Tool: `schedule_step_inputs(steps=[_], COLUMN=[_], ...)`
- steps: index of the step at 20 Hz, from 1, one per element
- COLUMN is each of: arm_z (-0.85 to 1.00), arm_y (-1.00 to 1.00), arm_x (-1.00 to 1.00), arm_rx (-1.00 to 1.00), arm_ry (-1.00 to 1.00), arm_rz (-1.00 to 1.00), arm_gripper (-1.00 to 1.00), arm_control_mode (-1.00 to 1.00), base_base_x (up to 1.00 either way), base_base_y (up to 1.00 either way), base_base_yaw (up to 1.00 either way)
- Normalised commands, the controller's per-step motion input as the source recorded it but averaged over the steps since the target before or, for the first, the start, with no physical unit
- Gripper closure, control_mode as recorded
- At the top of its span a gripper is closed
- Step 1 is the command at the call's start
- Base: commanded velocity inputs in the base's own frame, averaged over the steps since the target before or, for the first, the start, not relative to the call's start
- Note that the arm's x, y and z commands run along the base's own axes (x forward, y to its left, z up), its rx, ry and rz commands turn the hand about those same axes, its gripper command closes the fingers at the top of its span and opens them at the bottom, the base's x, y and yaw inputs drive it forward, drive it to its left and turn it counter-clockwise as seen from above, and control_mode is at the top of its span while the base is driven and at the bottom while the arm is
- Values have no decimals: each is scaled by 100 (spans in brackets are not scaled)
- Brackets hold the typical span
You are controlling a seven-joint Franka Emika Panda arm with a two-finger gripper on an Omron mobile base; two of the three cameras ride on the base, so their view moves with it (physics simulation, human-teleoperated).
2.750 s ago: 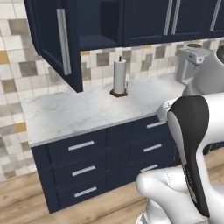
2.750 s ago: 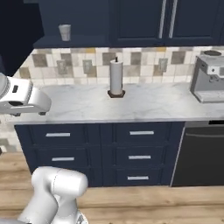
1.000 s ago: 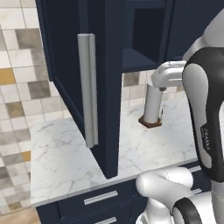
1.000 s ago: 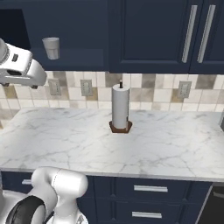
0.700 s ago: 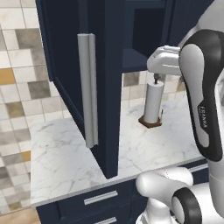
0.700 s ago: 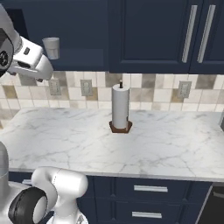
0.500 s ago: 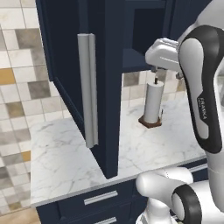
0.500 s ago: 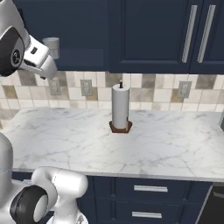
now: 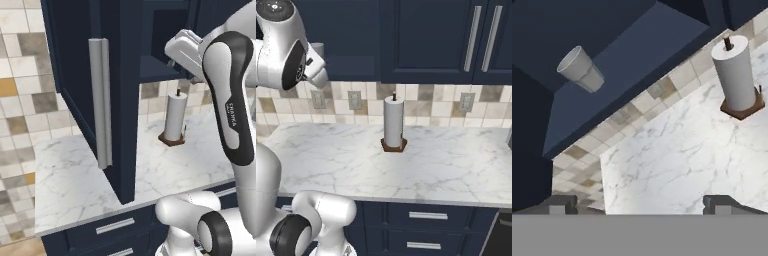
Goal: There is a bowl on the dining counter. Grab a lemon wedge from the fridge and place it in the bowl. Then get the liquor bottle and glass cup from the cabinet and place them next to the bowl.
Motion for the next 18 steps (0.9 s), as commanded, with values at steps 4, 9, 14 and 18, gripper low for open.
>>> schedule_step_inputs(steps=[4, 9, 14, 18], arm_z=[10, 0, 3, 4], arm_y=[0, 12, 34, 33], arm_x=[91, 51, 46, 21], arm_rx=[14, 11, 7, 0], arm_ry=[1, 0, -3, -7], arm_rz=[14, 22, 17, -3], arm_gripper=[-100, -100, -100, -100], arm_control_mode=[-100, -100, -100, -100], base_base_x=[0, 0, 0, 0], base_base_y=[0, 0, 0, 0], base_base_yaw=[0, 0, 0, 0])
